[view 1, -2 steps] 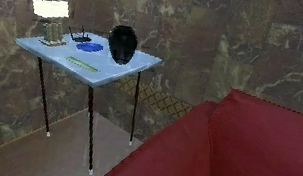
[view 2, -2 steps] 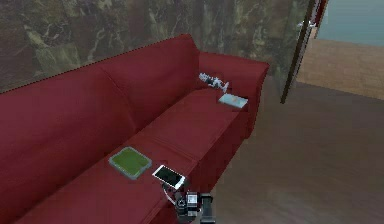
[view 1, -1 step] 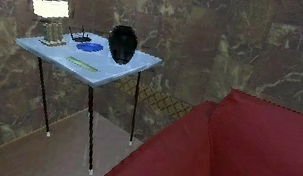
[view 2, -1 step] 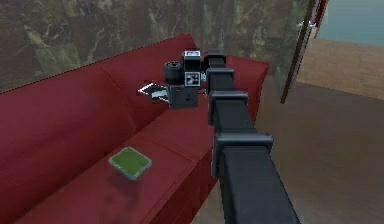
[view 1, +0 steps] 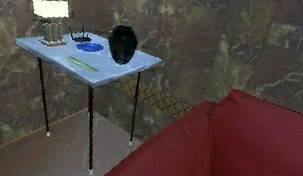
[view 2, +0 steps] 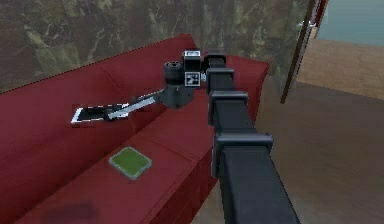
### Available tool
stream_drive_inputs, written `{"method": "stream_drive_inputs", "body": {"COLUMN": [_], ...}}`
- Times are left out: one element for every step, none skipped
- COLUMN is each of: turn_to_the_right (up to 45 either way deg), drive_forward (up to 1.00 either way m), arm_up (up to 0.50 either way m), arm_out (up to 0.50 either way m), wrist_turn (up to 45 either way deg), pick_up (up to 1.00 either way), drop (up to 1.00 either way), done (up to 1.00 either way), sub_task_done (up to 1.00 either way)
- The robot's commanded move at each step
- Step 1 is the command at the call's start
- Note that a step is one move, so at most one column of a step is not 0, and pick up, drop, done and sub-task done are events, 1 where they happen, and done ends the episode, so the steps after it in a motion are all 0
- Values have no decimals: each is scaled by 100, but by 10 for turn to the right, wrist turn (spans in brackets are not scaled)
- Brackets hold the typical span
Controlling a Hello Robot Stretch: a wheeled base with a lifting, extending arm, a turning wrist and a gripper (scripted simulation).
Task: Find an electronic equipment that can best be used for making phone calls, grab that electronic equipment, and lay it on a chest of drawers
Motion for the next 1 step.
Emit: {"method": "stream_drive_inputs", "body": {"turn_to_the_right": [0], "drive_forward": [0], "arm_up": [0], "arm_out": [0], "wrist_turn": [-450], "pick_up": [0], "drop": [0], "done": [0], "sub_task_done": [0]}}
